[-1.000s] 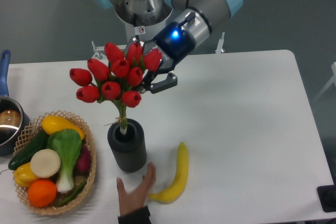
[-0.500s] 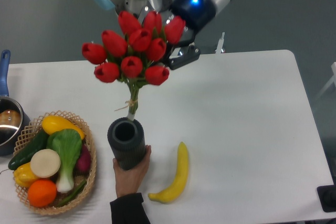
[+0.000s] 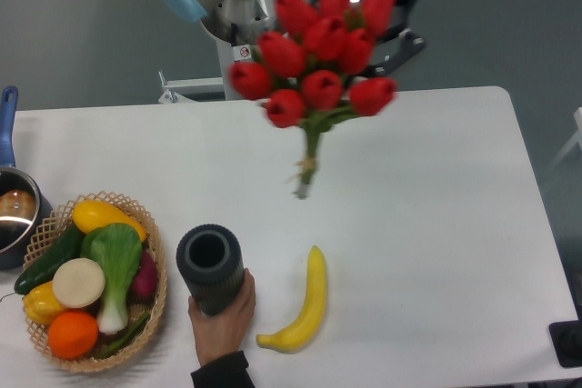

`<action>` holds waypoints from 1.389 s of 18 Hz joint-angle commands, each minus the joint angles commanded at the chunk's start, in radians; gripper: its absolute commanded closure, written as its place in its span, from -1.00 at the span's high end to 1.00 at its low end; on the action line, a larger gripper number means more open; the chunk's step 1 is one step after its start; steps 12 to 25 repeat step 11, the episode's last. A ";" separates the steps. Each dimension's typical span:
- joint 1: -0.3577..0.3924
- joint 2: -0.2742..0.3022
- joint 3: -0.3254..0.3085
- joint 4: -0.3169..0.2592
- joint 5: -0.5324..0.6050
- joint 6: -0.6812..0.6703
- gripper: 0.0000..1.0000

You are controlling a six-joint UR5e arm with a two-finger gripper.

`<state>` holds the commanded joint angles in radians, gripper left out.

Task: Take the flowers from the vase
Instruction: 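Hold the tulips raised above the table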

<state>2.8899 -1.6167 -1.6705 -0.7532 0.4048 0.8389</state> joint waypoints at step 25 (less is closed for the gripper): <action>0.061 -0.066 -0.031 0.000 0.078 0.094 -0.12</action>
